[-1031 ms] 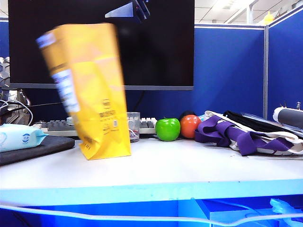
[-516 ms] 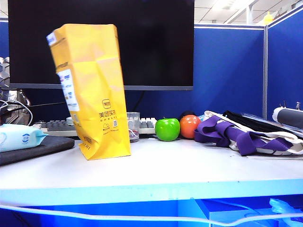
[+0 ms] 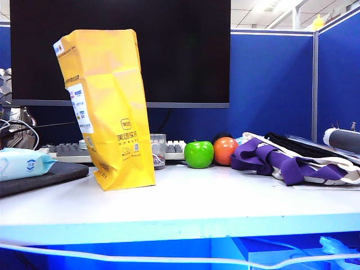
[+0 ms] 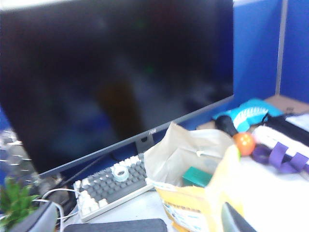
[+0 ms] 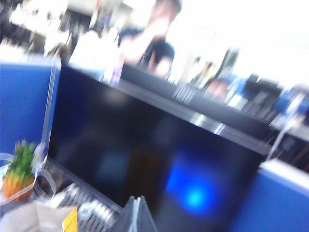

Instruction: Pick up the Rubik's Cube and throw it into the yellow paper bag.

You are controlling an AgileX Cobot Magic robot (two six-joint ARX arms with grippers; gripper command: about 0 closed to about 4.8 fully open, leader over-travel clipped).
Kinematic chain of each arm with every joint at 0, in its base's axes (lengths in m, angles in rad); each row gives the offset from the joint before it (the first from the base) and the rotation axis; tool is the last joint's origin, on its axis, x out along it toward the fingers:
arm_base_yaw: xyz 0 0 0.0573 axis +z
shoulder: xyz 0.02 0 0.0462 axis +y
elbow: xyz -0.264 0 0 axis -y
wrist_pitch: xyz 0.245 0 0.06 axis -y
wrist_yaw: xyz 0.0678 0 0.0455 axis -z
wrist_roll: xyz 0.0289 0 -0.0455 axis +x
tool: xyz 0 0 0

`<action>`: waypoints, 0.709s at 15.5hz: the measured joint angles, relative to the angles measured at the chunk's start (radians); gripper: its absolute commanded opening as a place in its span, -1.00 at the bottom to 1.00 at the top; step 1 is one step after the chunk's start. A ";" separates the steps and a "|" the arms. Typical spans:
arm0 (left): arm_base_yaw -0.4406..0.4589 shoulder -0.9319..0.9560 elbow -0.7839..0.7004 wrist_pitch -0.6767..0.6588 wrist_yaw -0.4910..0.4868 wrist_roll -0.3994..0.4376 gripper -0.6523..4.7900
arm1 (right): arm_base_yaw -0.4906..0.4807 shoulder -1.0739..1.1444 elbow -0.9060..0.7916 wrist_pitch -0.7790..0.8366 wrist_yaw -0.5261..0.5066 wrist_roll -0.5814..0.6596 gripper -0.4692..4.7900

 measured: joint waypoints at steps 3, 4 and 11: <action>0.000 -0.112 -0.014 -0.078 -0.008 -0.003 0.92 | 0.000 -0.344 -0.400 0.093 0.061 -0.004 -0.83; 0.000 -0.153 -0.042 -0.103 -0.008 -0.011 0.92 | 0.000 -0.452 -0.556 0.161 0.064 0.001 -0.83; 0.000 -0.526 -0.365 -0.133 -0.052 -0.070 0.63 | 0.001 -1.203 -1.585 0.472 0.089 0.229 -0.83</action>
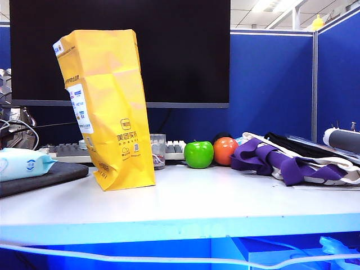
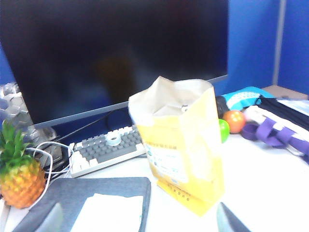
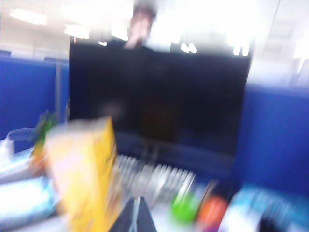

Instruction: Pick up the Rubik's Cube and throw it into the yellow paper bag.

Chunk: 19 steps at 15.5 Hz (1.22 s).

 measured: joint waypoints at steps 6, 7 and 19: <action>0.000 -0.029 -0.182 -0.002 -0.040 0.008 -0.43 | 0.000 -0.064 -0.376 0.103 0.021 0.111 -0.83; 0.000 -0.029 -0.192 -0.003 -0.023 0.022 -0.49 | 0.000 -0.064 -0.391 0.108 0.047 0.147 -0.83; 0.000 -0.029 -0.224 0.248 0.078 -0.279 -0.78 | 0.000 -0.066 -0.469 -0.065 0.159 0.232 -0.82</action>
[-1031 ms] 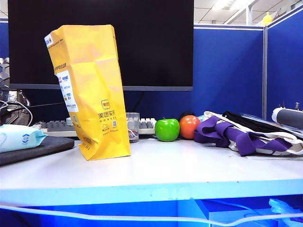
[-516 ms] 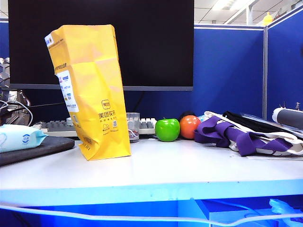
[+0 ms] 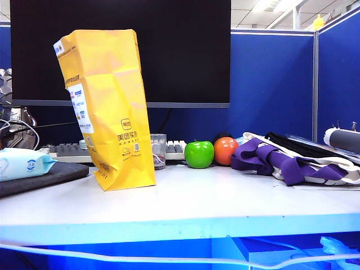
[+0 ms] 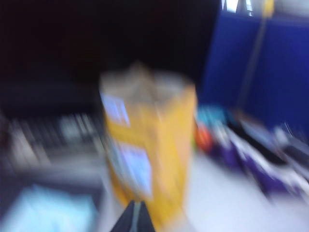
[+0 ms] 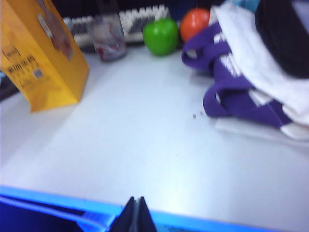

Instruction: Pick up the Rubik's Cube and throw it into the yellow paper bag.

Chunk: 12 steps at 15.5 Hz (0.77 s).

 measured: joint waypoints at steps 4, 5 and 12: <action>0.000 0.000 -0.133 0.292 -0.126 -0.015 -0.78 | 0.000 0.000 0.001 -0.009 0.000 0.000 -0.82; 0.000 0.000 -0.206 0.340 -0.139 -0.028 -0.78 | 0.000 0.000 0.001 -0.009 0.000 0.000 -0.82; 0.000 -0.001 -0.451 0.574 -0.387 0.046 -0.78 | 0.000 0.000 0.002 -0.014 0.000 0.000 -0.82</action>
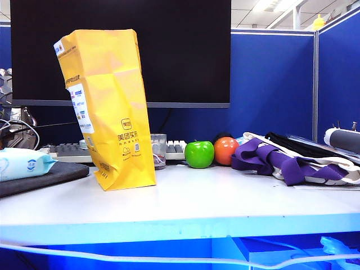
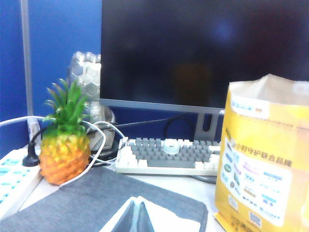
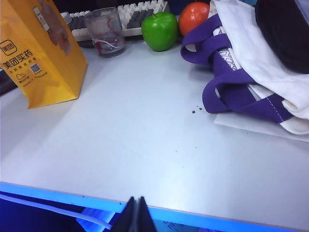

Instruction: Pick up the Rubik's Cube and throw it into the yellow paper bag.

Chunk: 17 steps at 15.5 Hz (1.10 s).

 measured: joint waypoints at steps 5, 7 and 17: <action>0.000 0.000 -0.025 -0.065 -0.003 -0.147 -0.77 | 0.000 0.000 0.000 0.000 0.000 0.000 -0.82; 0.000 0.000 -0.025 -0.073 -0.003 -0.154 -0.77 | 0.000 0.000 0.000 0.000 0.000 0.000 -0.82; 0.000 0.000 -0.025 -0.073 -0.003 -0.154 -0.77 | 0.000 0.000 0.000 0.000 0.000 0.000 -0.82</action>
